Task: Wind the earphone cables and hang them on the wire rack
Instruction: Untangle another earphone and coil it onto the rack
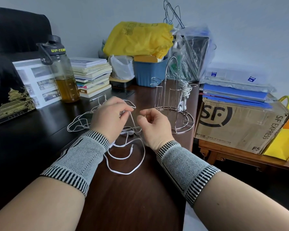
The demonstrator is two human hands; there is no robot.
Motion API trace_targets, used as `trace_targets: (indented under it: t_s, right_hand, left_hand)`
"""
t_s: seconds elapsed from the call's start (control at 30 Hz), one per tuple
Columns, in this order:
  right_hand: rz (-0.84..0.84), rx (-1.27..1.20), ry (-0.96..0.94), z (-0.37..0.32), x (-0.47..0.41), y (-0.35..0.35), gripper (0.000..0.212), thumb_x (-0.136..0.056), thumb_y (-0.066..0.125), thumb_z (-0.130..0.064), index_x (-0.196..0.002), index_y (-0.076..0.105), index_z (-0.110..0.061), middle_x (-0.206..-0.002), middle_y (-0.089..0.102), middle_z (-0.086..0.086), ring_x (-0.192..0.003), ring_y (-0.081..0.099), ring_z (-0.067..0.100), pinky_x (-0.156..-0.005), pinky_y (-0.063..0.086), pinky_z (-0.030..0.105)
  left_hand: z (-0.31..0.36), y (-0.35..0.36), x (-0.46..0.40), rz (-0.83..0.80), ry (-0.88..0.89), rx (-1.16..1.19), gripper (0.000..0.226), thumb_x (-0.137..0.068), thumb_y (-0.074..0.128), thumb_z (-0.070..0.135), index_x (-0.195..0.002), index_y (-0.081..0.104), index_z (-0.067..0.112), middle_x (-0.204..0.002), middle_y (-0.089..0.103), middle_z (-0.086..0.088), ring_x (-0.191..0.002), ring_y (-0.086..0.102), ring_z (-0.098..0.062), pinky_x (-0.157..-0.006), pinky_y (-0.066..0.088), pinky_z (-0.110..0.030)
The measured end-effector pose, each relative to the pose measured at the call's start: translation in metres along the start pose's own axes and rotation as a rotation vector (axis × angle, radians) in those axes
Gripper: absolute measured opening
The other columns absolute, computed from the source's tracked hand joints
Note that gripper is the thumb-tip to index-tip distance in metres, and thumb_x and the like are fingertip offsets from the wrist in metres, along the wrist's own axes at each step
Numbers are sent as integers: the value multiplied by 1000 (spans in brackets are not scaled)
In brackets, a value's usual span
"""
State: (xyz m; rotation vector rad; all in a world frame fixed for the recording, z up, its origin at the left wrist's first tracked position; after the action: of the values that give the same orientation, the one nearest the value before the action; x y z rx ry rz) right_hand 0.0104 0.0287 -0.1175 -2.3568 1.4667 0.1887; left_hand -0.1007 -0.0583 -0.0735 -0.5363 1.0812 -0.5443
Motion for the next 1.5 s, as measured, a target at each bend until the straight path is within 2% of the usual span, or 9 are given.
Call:
trace_targets:
  t_s: [0.13,0.23,0.37,0.47,0.67,0.9,1.07,1.33,1.5]
  right_hand:
    - [-109,4,-19,-3,3,6,18,-85,67,-36,-82,70,-19,-65,65,-5,-62,59,9,-72,52,31]
    - [-139,-53,3,-4,6,7,31,-86,63,-42,-65,67,-19,-53,58,-5,-48,50,9,-53,42,29]
    - [-116,-261,104,-4,6,2,47,-93,56,-35,-81,61,10,-63,53,16,-46,44,21,-42,36,26]
    - [-156,-308,111,-5,8,2,29,-93,60,-23,-80,64,3,-58,49,13,-32,40,12,-32,29,18]
    - [-67,-184,92,4,2,-3,19,-88,58,-7,-72,66,-15,-56,59,0,-38,45,2,-35,32,12]
    - [18,-395,219,12,-1,-7,23,-89,52,-7,-66,56,-13,-47,59,4,-47,48,23,-47,34,27]
    - [63,-450,221,15,-5,-8,22,-85,47,-5,-65,55,-10,-47,57,7,-51,52,27,-61,46,39]
    - [206,-673,326,14,-3,-21,29,-84,30,2,-63,46,-12,-43,49,3,-41,39,18,-38,32,16]
    - [217,-701,312,12,-2,-22,30,-83,30,1,-62,45,-13,-42,49,3,-43,34,18,-38,25,17]
  left_hand:
    - [8,2,0,14,74,90,20,-83,71,3,-96,76,17,-93,56,13,-80,62,-13,-79,57,-36]
    - [10,3,0,13,85,114,26,-81,71,-1,-100,73,15,-97,60,7,-82,64,-12,-81,57,-37]
    - [14,5,-1,-12,99,145,34,-81,70,-1,-109,70,18,-104,59,11,-90,66,-8,-89,55,-33]
    - [16,9,1,-59,96,167,43,-79,65,-7,-113,69,19,-112,62,10,-100,65,-6,-95,51,-26]
    - [13,13,4,-100,75,142,53,-77,54,-10,-119,65,20,-123,60,9,-108,62,-7,-99,48,-28]
    - [-8,-2,3,-22,-168,39,33,-86,49,-5,-107,61,17,-107,55,12,-105,58,-12,-94,43,-28]
    - [-7,4,2,-77,-125,10,17,-86,62,17,-102,62,23,-105,55,13,-97,50,-10,-89,39,-27]
    - [-21,14,3,-198,-154,-207,12,-91,60,25,-97,71,24,-112,66,6,-110,53,-19,-94,40,-33]
    - [-17,20,6,-305,-156,-260,32,-90,63,35,-122,64,29,-128,60,8,-123,47,-19,-103,40,-37]
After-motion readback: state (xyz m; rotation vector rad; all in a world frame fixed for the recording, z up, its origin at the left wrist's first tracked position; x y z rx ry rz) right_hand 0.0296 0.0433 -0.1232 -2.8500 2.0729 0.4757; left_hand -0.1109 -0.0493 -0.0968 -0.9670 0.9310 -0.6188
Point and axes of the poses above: each hand's wrist, its own x-axis away from the middle knuckle, its own y-axis out of the palm, z = x × y, the point moved 6 cm from there along -x, towards the middle knuckle
